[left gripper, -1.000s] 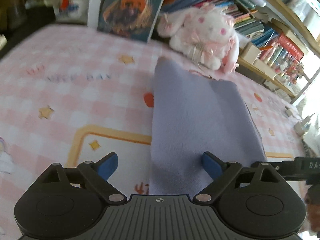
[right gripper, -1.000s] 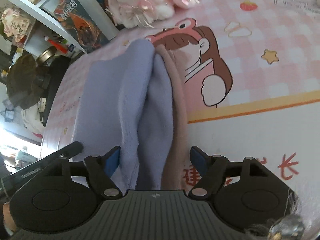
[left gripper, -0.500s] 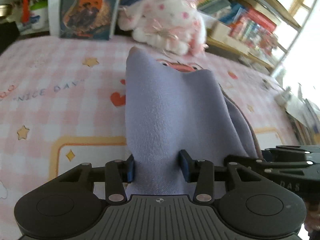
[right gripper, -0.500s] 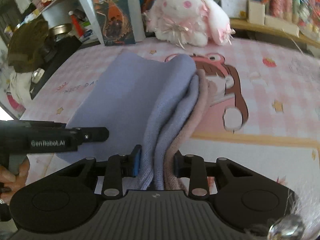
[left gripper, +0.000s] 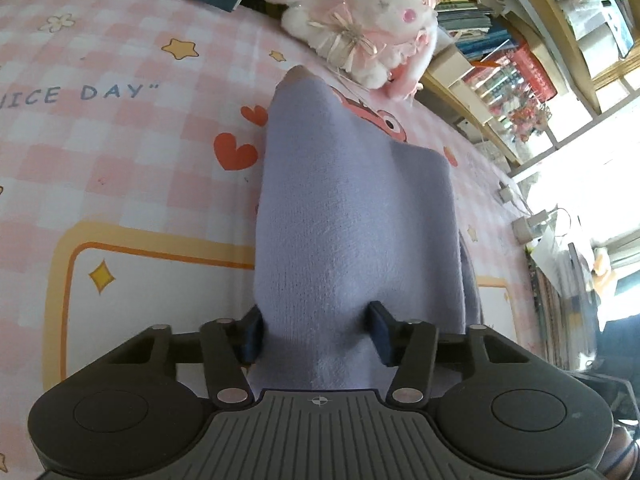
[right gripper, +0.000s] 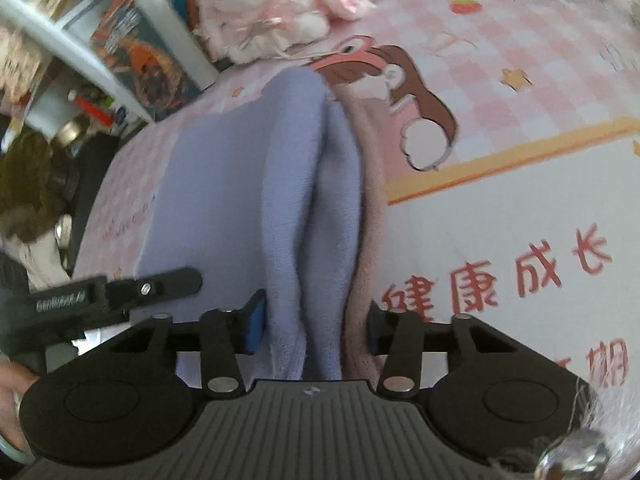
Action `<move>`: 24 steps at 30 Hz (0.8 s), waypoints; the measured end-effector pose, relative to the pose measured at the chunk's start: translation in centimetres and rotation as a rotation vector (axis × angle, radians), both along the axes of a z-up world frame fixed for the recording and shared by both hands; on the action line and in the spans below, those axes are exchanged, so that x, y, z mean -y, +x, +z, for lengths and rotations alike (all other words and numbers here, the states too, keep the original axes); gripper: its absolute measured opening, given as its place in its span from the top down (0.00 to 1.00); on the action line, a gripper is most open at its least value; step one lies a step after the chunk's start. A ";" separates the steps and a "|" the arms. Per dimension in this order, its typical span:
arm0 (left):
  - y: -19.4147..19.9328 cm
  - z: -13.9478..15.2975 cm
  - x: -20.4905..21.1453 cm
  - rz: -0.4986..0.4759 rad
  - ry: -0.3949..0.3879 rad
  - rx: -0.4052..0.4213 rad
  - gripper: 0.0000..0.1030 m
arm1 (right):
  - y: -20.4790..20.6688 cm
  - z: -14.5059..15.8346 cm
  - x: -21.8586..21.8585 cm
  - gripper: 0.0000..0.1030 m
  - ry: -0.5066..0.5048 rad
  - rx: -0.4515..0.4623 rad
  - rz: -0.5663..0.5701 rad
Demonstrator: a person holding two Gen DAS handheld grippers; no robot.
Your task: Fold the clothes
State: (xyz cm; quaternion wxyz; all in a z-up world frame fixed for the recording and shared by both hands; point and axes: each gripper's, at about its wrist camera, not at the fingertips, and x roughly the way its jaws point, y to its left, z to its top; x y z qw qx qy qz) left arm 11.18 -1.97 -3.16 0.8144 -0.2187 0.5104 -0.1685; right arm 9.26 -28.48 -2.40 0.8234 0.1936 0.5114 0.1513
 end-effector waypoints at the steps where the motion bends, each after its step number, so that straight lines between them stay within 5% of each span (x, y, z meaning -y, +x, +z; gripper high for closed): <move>1: -0.1 0.3 0.1 -0.013 0.013 0.016 0.60 | -0.1 0.4 -0.4 0.68 -0.025 0.020 0.011; 7: -1.4 3.3 0.2 -0.071 0.104 0.166 0.63 | -1.5 2.4 -2.2 0.72 -0.104 0.137 0.036; 24: 2.7 5.6 -5.3 0.029 0.037 0.284 0.63 | 2.7 6.8 -7.2 0.73 -0.200 0.344 0.171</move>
